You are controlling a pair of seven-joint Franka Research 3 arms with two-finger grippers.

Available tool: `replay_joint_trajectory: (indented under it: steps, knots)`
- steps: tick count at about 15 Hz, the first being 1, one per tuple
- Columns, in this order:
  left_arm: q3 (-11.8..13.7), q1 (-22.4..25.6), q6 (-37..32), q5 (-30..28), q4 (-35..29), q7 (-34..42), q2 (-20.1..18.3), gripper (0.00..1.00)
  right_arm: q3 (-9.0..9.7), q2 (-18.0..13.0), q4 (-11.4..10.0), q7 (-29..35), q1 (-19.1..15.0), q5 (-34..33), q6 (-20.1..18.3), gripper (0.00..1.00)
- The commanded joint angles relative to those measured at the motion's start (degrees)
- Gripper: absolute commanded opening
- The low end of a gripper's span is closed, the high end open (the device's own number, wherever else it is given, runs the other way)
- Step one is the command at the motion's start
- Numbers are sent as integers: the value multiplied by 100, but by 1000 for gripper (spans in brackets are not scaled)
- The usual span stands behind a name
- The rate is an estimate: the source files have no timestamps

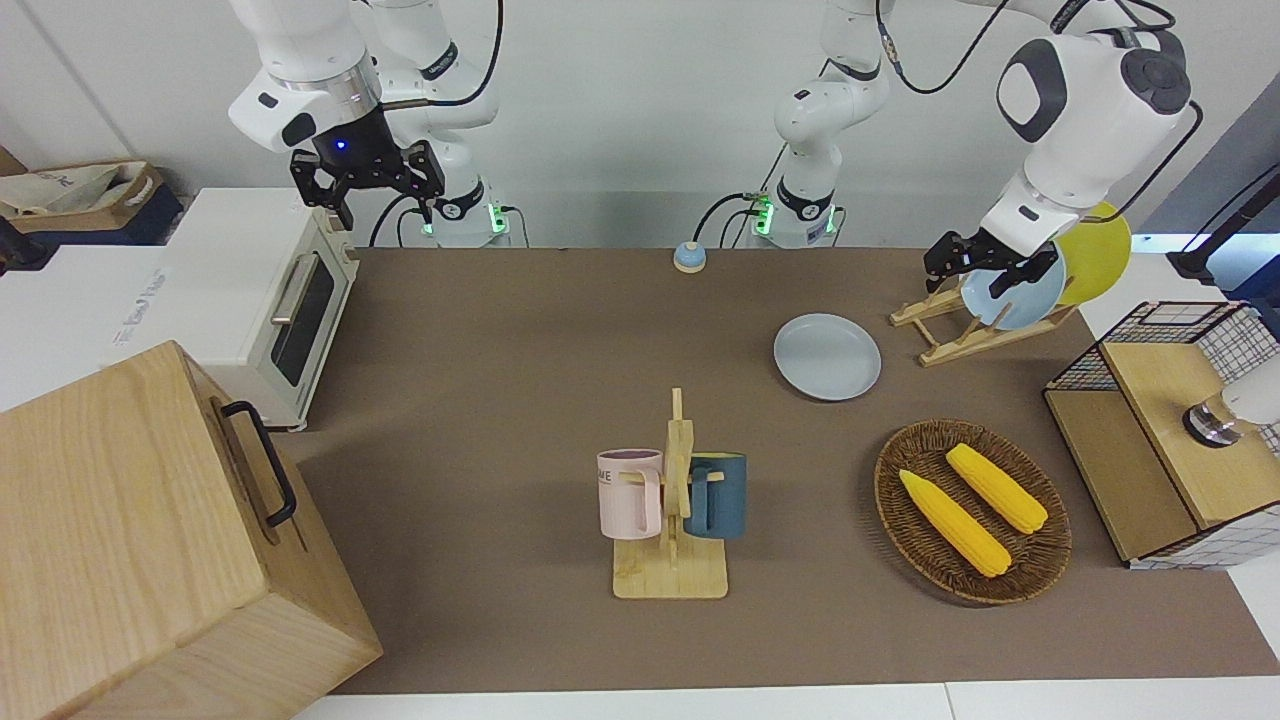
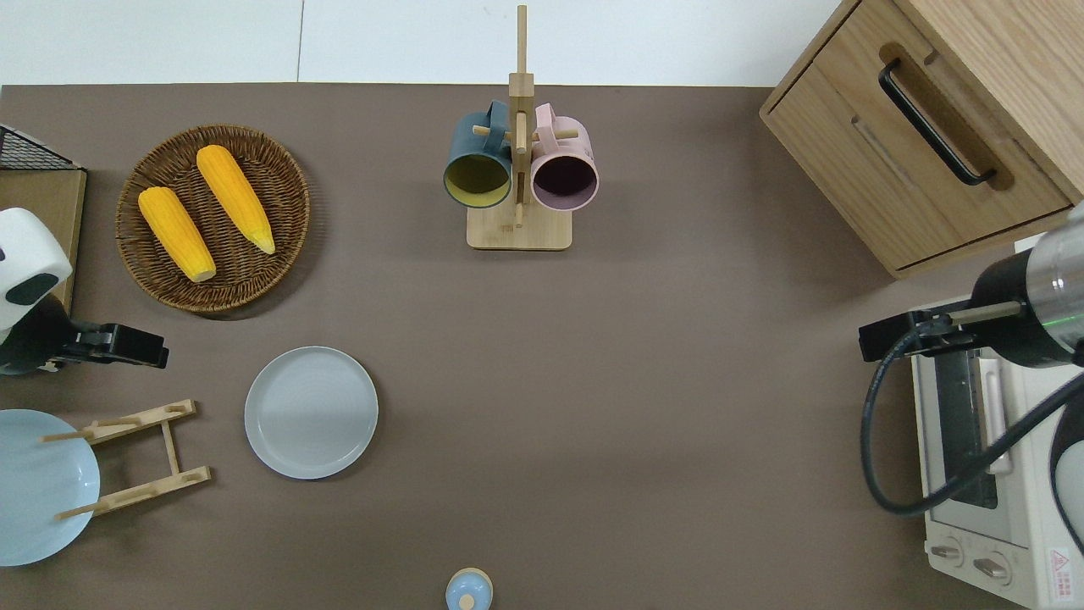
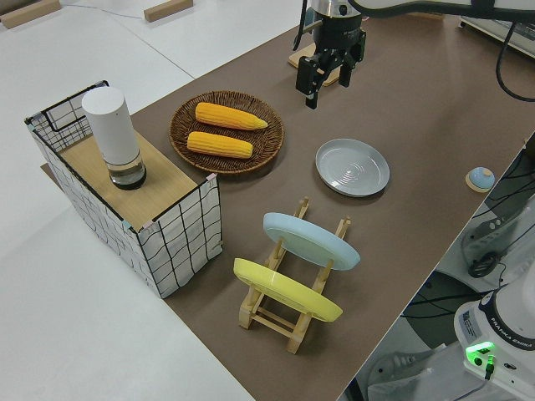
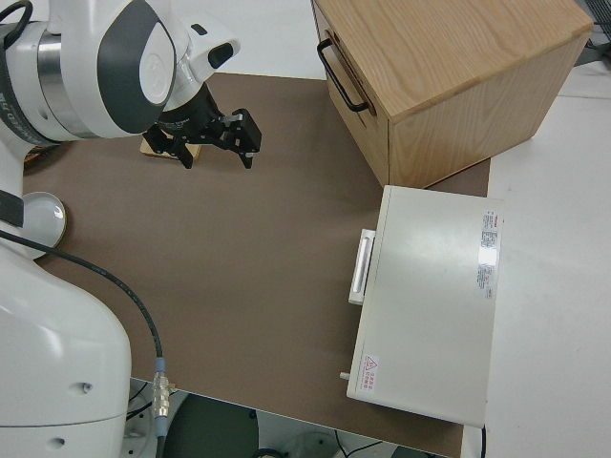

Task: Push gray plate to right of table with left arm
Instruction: 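Lower the left gripper against the near edge of the gray plate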

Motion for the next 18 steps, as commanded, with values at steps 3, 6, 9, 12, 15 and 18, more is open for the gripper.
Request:
replay_joint_trajectory:
  steps: [3, 6, 9, 12, 15, 18]
  knots:
    - [13, -44, 1905, -527, -2366, -20, -1033, 991, 32, -43, -3, -15, -63, 46, -69, 983]
    - [-4, -97, 2522, -564, -3062, 41, -1209, 991, 32, -43, -3, -15, -63, 46, -69, 983]
    - [-4, -185, 3337, -642, -3834, 41, -1298, 991, 32, -43, 5, -6, -63, 46, -69, 983]
    - [-13, -264, 4104, -704, -4407, 50, -1254, 991, 32, -43, -3, -15, -63, 46, -69, 983]
    - [-4, -273, 4448, -775, -4514, 50, -921, 991, 32, -43, -3, -6, -63, 46, -69, 983]
    - [-4, -282, 4676, -783, -4523, 50, -657, 989, 23, -43, -3, -15, -63, 55, -69, 983]
